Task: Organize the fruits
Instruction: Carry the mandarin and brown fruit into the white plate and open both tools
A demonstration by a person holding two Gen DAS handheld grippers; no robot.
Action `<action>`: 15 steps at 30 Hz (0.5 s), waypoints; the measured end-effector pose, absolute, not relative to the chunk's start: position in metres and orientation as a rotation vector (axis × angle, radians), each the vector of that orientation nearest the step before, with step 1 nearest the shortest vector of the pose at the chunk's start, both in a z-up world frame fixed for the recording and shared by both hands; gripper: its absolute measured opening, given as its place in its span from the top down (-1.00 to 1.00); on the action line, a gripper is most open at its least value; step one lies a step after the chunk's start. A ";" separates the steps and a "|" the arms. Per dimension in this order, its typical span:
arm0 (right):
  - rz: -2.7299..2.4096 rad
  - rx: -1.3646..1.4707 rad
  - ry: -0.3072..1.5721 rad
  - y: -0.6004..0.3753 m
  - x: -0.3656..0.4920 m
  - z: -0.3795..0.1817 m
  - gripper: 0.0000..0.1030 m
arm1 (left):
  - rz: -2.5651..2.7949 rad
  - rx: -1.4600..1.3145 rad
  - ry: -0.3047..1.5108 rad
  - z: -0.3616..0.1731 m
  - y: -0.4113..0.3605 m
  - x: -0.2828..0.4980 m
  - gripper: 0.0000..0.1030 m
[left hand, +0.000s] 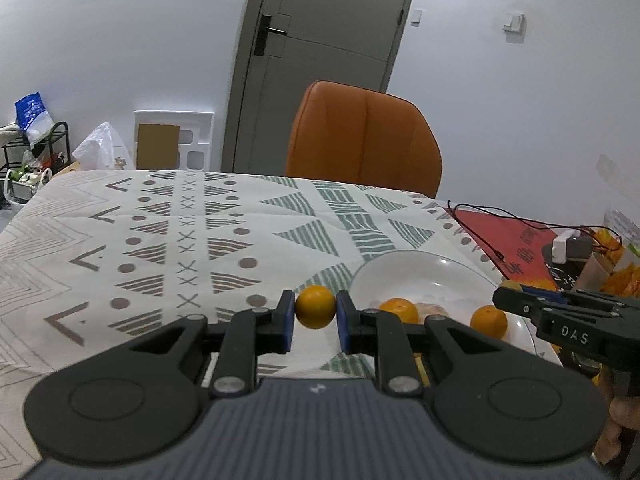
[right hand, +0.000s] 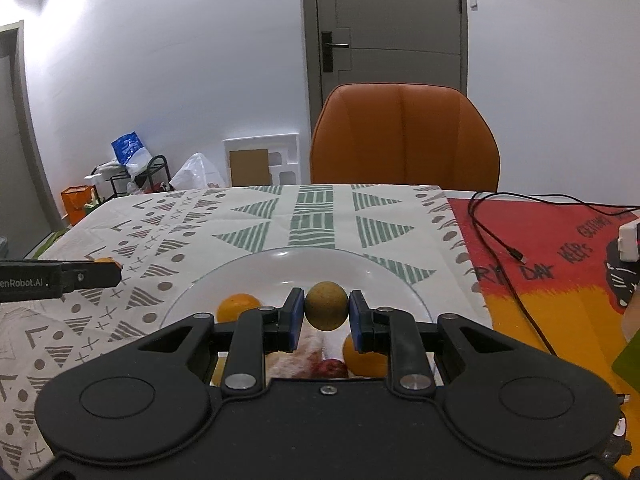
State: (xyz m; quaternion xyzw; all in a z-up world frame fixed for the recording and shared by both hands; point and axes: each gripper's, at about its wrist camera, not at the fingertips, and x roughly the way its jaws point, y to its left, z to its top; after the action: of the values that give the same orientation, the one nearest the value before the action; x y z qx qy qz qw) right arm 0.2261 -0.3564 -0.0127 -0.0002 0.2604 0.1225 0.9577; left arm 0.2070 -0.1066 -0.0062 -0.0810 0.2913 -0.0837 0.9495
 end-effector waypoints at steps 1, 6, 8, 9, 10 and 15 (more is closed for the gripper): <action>0.250 0.003 0.528 -0.358 0.227 -0.013 0.57 | -0.172 -0.163 0.593 -0.007 -0.108 0.208 0.61; 0.259 0.019 0.524 -0.360 0.234 -0.017 0.57 | -0.178 -0.153 0.593 -0.007 -0.117 0.210 0.61; 0.266 0.029 0.520 -0.362 0.236 -0.018 0.54 | -0.179 -0.154 0.591 -0.007 -0.119 0.211 0.61; 0.267 0.033 0.516 -0.363 0.237 -0.018 0.53 | -0.180 -0.153 0.592 -0.007 -0.120 0.211 0.61; 0.264 0.033 0.514 -0.364 0.237 -0.017 0.50 | -0.182 -0.152 0.593 -0.008 -0.122 0.212 0.61; 0.247 0.054 0.497 -0.373 0.229 -0.013 0.46 | -0.199 -0.145 0.598 -0.009 -0.130 0.215 0.61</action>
State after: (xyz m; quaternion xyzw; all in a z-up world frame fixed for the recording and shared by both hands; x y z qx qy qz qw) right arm 0.2286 -0.3731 -0.0130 0.0267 0.2452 0.1219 0.9614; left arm 0.2154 -0.1304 -0.0089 -0.0713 0.2940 -0.0978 0.9481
